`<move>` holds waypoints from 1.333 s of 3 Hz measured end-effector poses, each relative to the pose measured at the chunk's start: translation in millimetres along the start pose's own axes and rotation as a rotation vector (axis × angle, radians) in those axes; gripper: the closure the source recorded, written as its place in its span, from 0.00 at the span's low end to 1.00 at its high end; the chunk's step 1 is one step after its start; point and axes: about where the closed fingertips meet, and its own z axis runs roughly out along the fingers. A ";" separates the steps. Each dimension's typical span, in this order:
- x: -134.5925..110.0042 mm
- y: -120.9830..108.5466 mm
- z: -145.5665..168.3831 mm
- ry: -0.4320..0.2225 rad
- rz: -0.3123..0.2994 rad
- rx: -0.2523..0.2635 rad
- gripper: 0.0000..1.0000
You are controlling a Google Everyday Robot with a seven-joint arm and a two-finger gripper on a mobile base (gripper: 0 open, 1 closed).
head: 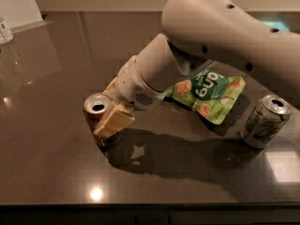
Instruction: Knock orange can over
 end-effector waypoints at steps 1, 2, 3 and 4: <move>-1.2 -11.3 -22.5 0.051 0.022 0.012 0.94; 3.4 -25.5 -48.0 0.181 0.030 0.039 1.00; 28.0 -35.2 -63.2 0.380 -0.007 0.055 1.00; 57.1 -37.1 -71.4 0.578 -0.076 0.065 1.00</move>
Offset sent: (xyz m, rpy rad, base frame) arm 0.0625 -0.0850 0.0427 -0.4680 -0.0982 -0.1198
